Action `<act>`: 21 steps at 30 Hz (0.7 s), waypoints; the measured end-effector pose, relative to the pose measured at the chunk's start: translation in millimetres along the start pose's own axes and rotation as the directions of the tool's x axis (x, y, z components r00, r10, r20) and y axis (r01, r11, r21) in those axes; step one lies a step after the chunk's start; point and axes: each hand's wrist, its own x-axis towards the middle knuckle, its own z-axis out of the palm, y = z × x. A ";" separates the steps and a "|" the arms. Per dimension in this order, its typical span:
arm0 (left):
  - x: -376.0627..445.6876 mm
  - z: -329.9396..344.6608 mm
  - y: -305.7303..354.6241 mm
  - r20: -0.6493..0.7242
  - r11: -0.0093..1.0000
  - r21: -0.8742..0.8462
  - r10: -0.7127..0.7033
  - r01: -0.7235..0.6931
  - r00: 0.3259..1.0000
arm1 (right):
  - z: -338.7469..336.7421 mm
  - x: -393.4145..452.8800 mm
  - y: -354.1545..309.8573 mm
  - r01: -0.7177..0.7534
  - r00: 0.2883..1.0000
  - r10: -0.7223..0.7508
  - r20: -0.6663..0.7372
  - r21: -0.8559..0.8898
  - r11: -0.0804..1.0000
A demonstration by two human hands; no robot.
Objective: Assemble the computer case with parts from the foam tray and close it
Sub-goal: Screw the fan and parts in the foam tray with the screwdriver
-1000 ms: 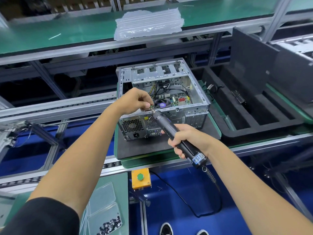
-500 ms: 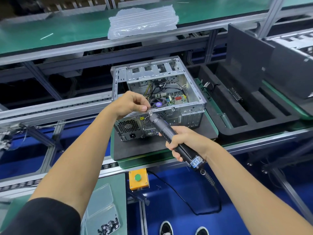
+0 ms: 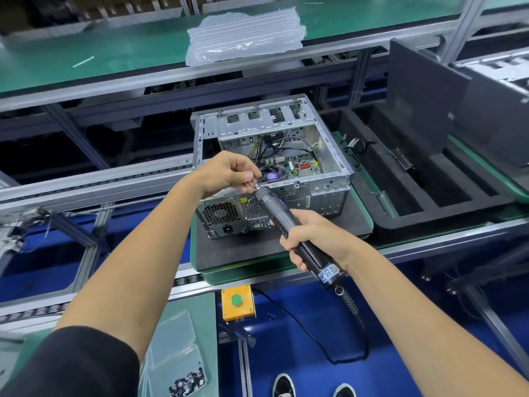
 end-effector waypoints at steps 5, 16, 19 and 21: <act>1.2 -3.7 -0.5 0.006 0.997 0.080 0.021 -0.022 1.000 | 0.1 -0.7 1.4 -0.025 1.000 0.024 -0.018 -0.039 0.999; 11.4 8.2 -19.6 -0.196 0.763 0.620 -0.075 0.183 0.978 | 20.1 0.1 19.6 -0.078 0.995 0.069 -0.073 -0.135 0.988; 3.7 4.6 -22.8 -0.164 0.801 0.576 -0.078 0.160 0.983 | 24.9 0.7 22.2 -0.080 0.994 0.068 -0.090 -0.129 0.988; 1.1 2.5 -22.5 -0.149 0.795 0.588 -0.075 0.149 0.986 | 27.8 1.4 23.9 -0.081 0.992 0.070 -0.102 -0.112 0.990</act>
